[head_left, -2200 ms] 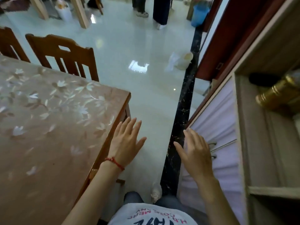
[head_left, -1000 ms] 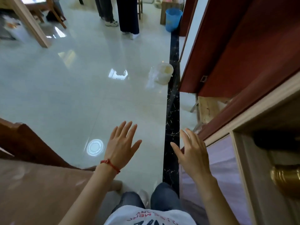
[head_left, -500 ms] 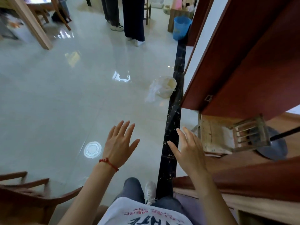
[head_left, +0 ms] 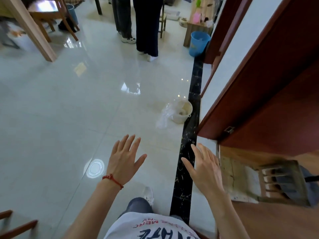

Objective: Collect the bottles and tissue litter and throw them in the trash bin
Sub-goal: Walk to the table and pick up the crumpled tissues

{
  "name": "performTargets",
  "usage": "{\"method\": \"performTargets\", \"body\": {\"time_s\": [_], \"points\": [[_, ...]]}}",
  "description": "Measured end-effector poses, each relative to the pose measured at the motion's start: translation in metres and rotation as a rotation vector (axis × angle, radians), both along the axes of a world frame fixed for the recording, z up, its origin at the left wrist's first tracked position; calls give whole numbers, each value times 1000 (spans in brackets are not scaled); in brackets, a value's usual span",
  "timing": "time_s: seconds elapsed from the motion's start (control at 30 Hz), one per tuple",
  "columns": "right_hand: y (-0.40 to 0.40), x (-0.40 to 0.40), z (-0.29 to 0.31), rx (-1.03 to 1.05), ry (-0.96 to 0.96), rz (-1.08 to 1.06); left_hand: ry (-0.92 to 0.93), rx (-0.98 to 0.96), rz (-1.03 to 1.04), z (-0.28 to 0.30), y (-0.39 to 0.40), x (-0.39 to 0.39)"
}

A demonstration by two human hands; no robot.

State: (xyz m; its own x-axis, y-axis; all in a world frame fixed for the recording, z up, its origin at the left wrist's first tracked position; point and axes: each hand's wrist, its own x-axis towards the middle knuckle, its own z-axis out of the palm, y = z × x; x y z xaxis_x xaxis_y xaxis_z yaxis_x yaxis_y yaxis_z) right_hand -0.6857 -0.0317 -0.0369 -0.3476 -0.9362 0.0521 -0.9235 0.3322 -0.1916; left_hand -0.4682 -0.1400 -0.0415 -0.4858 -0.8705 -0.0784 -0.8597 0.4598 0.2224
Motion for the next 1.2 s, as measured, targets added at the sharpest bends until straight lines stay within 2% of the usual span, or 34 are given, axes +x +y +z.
{"method": "performTargets", "body": {"time_s": [0.23, 0.37, 0.87, 1.2], "points": [[-99, -12, 3, -22, 3, 102, -30, -10, 59, 4, -74, 5], [-145, -8, 6, -4, 2, 200, -19, 0, 168, 6, -96, 12], [-342, 25, 5, -22, -39, 882, 44, 32, 835, 7, -141, 36], [-403, 87, -4, 4, -74, 1232, 31, 40, 1199, 6, -127, 52]]}}
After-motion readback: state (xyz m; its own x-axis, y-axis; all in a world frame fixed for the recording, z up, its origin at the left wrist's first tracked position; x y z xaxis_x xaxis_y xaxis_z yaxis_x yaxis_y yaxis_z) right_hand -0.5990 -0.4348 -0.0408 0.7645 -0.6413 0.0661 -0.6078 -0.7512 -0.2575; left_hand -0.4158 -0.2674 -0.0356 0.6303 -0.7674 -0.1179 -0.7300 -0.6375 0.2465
